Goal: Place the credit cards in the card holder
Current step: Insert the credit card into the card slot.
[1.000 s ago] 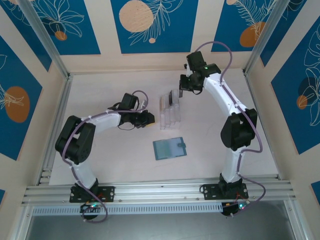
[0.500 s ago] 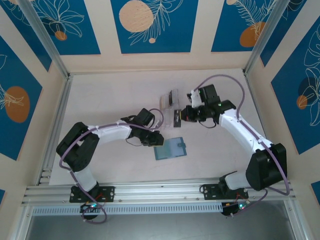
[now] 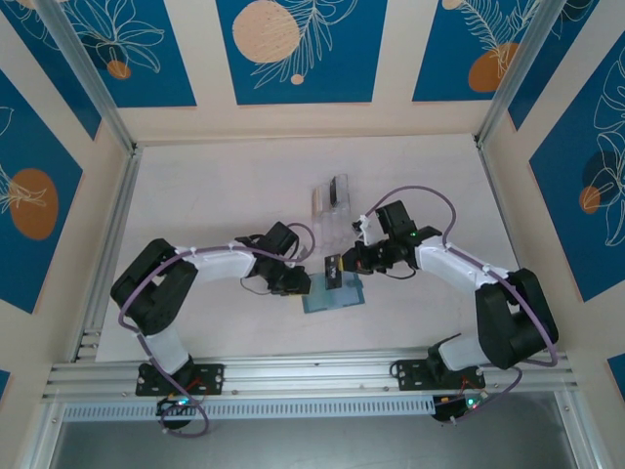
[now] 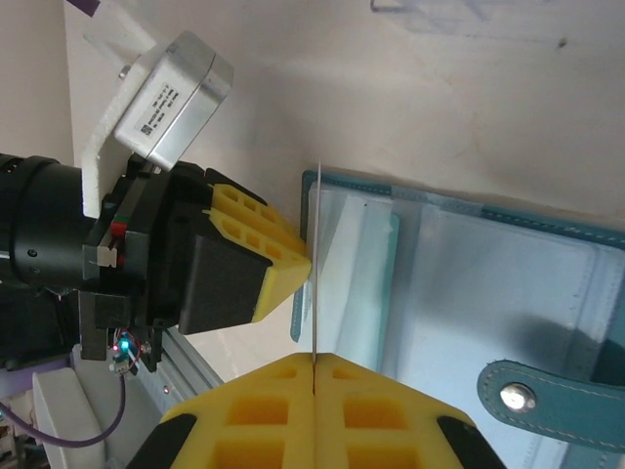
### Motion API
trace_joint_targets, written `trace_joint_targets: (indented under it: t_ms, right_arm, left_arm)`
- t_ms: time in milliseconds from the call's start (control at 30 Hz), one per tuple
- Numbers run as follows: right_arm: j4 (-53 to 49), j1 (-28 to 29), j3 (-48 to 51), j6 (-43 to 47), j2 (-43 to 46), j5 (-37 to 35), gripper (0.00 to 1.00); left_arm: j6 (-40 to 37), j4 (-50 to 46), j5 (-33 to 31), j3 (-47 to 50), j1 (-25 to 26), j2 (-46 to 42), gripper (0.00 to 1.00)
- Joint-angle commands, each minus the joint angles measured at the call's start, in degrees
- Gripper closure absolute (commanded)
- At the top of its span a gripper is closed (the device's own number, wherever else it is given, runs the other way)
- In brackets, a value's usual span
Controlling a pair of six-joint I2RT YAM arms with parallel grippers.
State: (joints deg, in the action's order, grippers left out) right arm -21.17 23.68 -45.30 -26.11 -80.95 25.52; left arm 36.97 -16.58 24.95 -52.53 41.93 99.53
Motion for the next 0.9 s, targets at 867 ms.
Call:
trace_joint_targets:
  t_ms: [867]
  right_arm:
    - [10.5,2.8,6.9,-3.9,-9.0,1.9,1.0]
  left_arm:
    - [-0.2,0.1,-1.0,1.1,0.3,1.2,0.81]
